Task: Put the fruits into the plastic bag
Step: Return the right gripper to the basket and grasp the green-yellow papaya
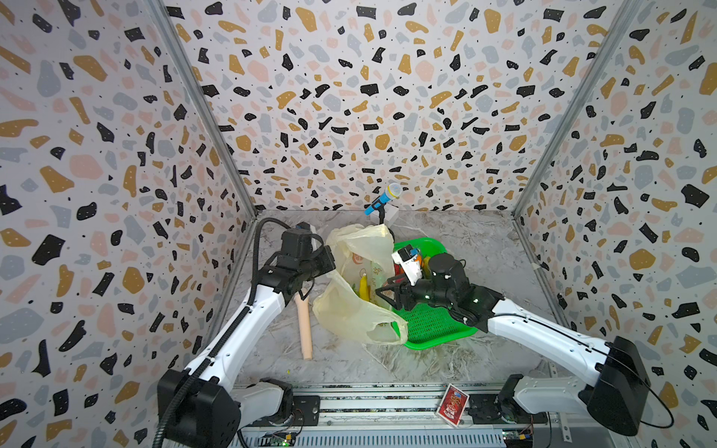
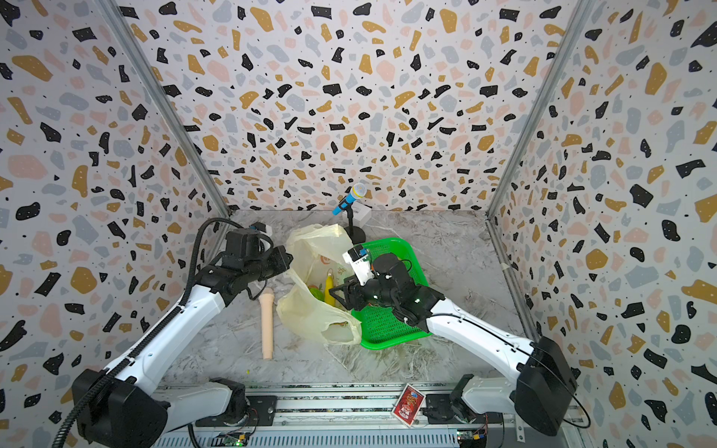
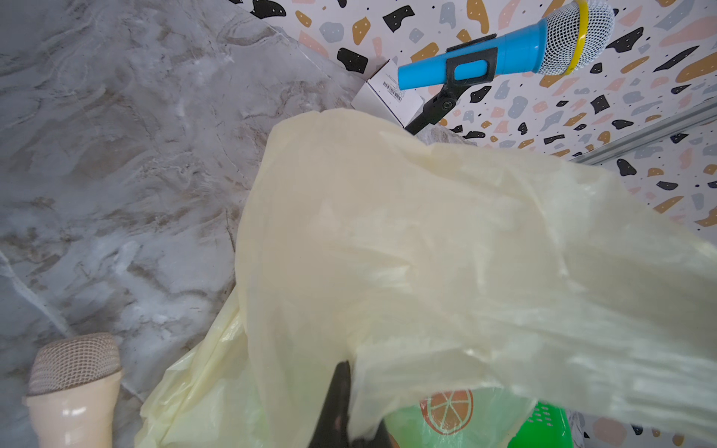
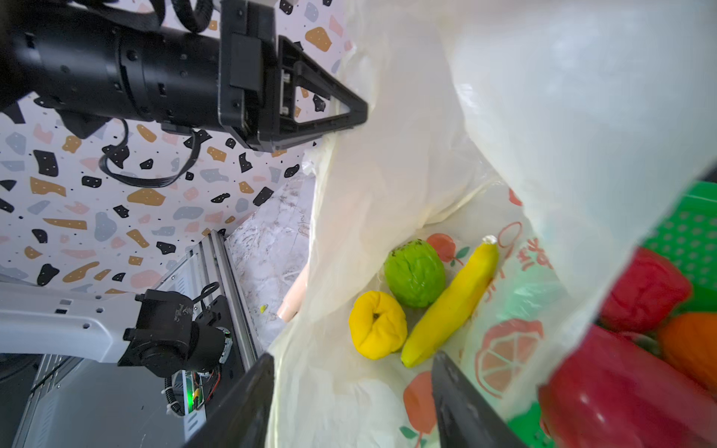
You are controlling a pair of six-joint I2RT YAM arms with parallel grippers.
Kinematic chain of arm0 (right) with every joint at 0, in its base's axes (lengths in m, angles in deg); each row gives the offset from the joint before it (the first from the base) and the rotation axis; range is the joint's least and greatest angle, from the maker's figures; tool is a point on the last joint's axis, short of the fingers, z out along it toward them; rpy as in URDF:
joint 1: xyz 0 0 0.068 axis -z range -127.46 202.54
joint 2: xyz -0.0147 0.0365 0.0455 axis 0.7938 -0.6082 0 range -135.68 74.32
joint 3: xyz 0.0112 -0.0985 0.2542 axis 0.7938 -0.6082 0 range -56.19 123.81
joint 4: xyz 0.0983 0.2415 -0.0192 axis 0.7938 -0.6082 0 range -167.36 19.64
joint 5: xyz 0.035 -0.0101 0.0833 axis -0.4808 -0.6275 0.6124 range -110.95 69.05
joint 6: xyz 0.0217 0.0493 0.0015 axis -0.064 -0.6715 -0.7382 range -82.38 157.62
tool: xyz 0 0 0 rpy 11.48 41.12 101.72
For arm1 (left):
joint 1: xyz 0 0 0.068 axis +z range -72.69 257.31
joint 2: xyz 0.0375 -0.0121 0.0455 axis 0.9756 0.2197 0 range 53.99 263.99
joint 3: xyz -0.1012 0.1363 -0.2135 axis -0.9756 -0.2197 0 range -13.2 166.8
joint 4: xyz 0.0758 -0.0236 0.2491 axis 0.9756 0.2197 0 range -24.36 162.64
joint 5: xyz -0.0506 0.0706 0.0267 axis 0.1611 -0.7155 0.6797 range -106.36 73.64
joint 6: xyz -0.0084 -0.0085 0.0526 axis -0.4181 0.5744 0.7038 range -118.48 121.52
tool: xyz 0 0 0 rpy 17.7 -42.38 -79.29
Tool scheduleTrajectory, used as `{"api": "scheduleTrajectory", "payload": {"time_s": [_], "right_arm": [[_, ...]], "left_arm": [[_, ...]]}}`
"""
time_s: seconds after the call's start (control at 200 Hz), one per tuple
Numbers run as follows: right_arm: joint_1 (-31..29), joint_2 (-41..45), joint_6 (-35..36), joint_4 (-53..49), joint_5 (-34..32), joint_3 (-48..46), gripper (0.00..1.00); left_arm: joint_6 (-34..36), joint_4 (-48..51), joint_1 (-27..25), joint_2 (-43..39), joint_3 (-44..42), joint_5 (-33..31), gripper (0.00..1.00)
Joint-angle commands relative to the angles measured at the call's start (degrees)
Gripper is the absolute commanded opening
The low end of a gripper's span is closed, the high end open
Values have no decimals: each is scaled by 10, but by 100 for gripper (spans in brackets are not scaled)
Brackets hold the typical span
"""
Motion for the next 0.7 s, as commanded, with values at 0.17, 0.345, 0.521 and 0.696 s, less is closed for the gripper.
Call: {"api": "scheduleTrajectory", "payload": {"time_s": [0.17, 0.345, 0.521, 0.696], "right_arm": [[136, 109, -67, -32, -114, -79, 66], [205, 6, -62, -88, -131, -20, 66], [213, -143, -27, -152, -159, 77, 61], [213, -242, -15, -193, -204, 149, 53]], "left_arm": [[5, -14, 2, 8, 0, -3, 0], [4, -13, 2, 9, 0, 2, 0], [2, -13, 2, 5, 1, 5, 0], [4, -15, 2, -1, -5, 2, 0]]}}
